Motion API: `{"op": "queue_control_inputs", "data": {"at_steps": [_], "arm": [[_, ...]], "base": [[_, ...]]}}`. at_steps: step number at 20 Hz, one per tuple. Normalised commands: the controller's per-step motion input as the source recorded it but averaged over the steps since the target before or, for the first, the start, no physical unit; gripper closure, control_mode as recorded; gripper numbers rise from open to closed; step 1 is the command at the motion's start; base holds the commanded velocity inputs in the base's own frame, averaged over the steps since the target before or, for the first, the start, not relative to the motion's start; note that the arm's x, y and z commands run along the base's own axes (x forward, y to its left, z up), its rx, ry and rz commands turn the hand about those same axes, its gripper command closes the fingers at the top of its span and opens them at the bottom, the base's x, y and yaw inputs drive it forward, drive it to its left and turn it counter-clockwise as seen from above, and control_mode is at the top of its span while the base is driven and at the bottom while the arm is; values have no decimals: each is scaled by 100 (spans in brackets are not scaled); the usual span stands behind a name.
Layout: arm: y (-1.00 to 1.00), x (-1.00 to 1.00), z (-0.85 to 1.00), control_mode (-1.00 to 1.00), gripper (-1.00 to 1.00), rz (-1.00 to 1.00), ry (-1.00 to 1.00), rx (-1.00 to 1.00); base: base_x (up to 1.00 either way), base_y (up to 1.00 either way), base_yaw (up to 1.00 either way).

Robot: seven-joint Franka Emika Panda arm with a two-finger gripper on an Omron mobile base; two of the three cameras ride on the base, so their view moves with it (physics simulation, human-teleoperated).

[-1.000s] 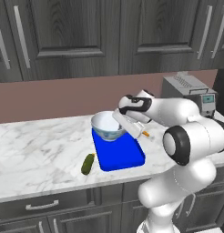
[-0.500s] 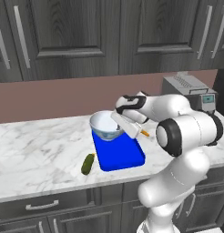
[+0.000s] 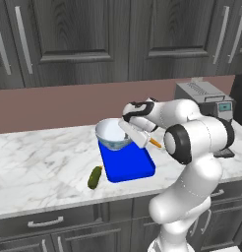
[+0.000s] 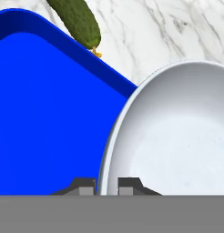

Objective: Place the two vegetables and bowl onto the tray for setting up a vegetable dip station.

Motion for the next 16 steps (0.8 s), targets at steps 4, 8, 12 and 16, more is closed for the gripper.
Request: {"op": "queue_control_inputs", "data": {"at_steps": [4, 8, 12, 16], "arm": [[0, 18, -12, -100, 100, -5, 0, 0], [0, 6, -11, -100, 100, -4, 0, 0], [0, -1, -16, -100, 100, -5, 0, 0], [1, -6, -13, -100, -100, -6, 0, 0]], "base": [[0, 0, 0], [0, 0, 0], [0, 0, 0], [0, 0, 0]]}}
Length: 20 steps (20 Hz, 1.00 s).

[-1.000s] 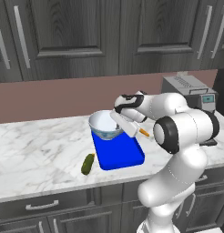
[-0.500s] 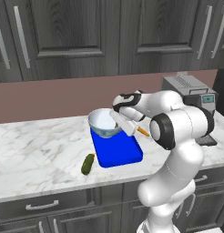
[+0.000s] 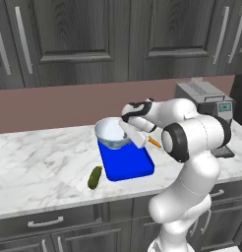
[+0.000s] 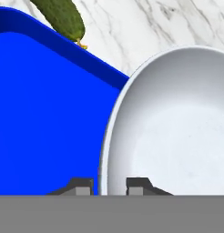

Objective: Place the two vegetables and bowl onto the tray for setting up a vegetable dip station.

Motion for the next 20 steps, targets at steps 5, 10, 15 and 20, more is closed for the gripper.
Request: {"op": "queue_control_inputs", "data": {"at_steps": [5, 10, 15, 20], "arm": [[0, -11, 0, -100, -100, -11, 0, 0], [-1, -14, 6, -100, -100, -7, 0, 0], [-7, -29, 20, -100, -100, -10, 0, 0], [-13, -36, 28, -100, -100, -19, 0, 0]], "base": [[0, 0, 0], [0, 0, 0], [0, 0, 0], [0, 0, 0]]}}
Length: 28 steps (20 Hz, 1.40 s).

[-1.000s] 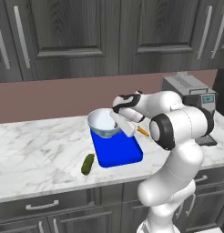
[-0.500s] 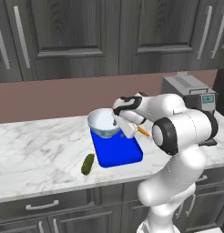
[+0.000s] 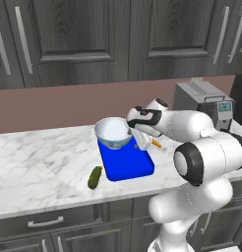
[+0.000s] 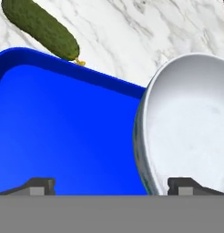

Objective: Place the two vegetables and bowl onto the tray for setting up a vegetable dip station.

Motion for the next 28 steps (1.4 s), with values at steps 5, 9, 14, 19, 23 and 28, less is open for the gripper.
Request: {"op": "queue_control_inputs", "data": {"at_steps": [5, 9, 14, 19, 23, 28], "arm": [[-10, -36, 32, -100, -100, -21, 0, 1], [-7, -37, 37, -100, -100, -21, 0, 1], [-9, -37, 39, -100, -100, -19, 0, 2], [-19, -43, 34, -100, -100, -19, 1, 3], [-24, -44, 21, -100, -100, -22, 3, 2], [-26, -37, 14, -100, -100, -27, 5, 4]], "base": [[0, 0, 0], [0, 0, 0], [0, 0, 0], [0, 0, 0], [0, 0, 0], [0, 0, 0]]}}
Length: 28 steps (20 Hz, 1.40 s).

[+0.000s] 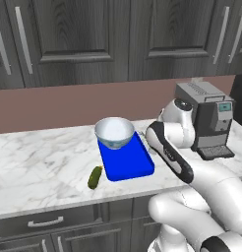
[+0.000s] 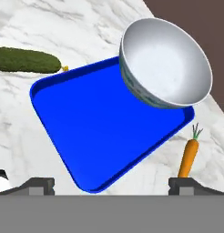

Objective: Place the two vegetables and bowl onto the tray for setting up a vegetable dip station.

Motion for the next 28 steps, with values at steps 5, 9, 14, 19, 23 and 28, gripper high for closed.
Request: {"op": "queue_control_inputs", "data": {"at_steps": [5, 9, 14, 19, 23, 28], "arm": [[-35, -26, 5, -100, -100, -28, 3, 2], [-37, -3, 1, -100, -100, -22, 0, 0], [-35, 1, 0, -100, -100, -14, 4, 7], [-36, 10, 3, -100, -100, -4, 12, 13], [-14, 15, 0, -100, -100, 0, 5, 11], [2, 19, -6, -100, -100, 0, -2, 4]], "base": [[0, 0, 0], [0, 0, 0], [0, 0, 0], [0, 0, 0], [0, 0, 0], [0, 0, 0]]}}
